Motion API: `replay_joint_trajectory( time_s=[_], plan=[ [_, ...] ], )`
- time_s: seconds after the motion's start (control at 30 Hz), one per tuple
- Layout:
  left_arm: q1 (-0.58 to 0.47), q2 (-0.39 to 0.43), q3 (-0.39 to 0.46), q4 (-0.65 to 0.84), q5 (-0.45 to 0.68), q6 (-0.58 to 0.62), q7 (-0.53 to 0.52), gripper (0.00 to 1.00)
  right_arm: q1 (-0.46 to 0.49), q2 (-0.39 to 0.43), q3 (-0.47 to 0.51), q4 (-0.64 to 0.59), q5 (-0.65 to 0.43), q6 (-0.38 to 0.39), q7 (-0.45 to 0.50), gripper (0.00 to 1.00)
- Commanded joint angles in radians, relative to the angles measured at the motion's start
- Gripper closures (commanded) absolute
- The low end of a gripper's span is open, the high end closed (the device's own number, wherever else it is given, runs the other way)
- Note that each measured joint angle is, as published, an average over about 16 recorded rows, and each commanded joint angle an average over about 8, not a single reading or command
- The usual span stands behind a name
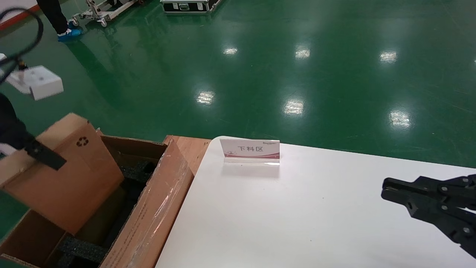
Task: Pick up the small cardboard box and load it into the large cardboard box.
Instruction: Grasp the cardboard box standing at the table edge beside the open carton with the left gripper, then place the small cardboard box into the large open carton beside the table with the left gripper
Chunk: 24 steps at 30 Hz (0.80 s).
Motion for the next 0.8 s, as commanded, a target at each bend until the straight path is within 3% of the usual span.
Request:
replay_joint_trajectory(
  time_s=[0.03, 0.37, 0.8],
  plan=[
    [0.001, -0.019, 0.021, -0.004, 0.009, -0.005, 0.002, 1.0, 0.0, 0.0, 0.0, 0.0, 0.0, 0.0, 0.0, 0.0],
    [0.059, -0.089, 0.032, -0.027, 0.077, -0.063, -0.024, 1.0, 0.0, 0.0, -0.001, 0.0, 0.001, 0.0, 0.0, 0.0],
    [0.175, -0.11, 0.045, -0.033, 0.142, -0.169, -0.119, 1.0, 0.0, 0.001, -0.002, 0.0, 0.001, 0.001, -0.001, 0.0]
  ],
)
